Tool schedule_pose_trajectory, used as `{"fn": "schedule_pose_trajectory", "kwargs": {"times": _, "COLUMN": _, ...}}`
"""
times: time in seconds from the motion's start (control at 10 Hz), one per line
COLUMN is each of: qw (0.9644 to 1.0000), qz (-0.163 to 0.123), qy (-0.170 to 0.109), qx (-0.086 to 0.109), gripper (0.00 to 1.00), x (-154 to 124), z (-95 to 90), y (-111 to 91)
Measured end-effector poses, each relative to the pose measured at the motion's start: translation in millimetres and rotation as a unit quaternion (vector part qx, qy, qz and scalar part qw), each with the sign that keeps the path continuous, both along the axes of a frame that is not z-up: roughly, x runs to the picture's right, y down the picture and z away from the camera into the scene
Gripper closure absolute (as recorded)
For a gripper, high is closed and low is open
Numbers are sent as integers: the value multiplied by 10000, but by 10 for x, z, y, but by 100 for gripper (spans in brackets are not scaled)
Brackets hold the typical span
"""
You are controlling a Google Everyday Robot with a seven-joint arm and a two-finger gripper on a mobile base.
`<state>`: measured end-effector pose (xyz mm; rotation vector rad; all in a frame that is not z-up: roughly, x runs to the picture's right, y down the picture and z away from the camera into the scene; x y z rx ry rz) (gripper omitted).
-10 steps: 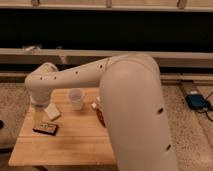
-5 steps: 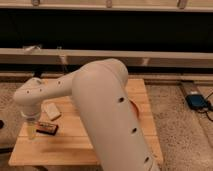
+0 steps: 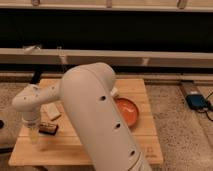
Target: Place the eraser in the ceramic cup
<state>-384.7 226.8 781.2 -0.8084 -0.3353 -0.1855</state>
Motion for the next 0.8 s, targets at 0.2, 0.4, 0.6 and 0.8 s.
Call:
{"fn": "schedule_pose_trajectory", "kwargs": {"times": 0.2, "qw": 9998, "qz": 64, "qy": 171, "qx": 66, "gripper": 20, "x": 108, "z": 115, "y": -125}}
{"fn": "schedule_pose_trajectory", "kwargs": {"times": 0.4, "qw": 9996, "qz": 94, "qy": 238, "qx": 109, "gripper": 20, "x": 105, "z": 158, "y": -173}}
{"fn": "schedule_pose_trajectory", "kwargs": {"times": 0.6, "qw": 9993, "qz": 108, "qy": 336, "qx": 109, "gripper": 20, "x": 146, "z": 222, "y": -196}}
{"fn": "schedule_pose_trajectory", "kwargs": {"times": 0.8, "qw": 9991, "qz": 73, "qy": 413, "qx": 87, "gripper": 20, "x": 145, "z": 294, "y": -147}}
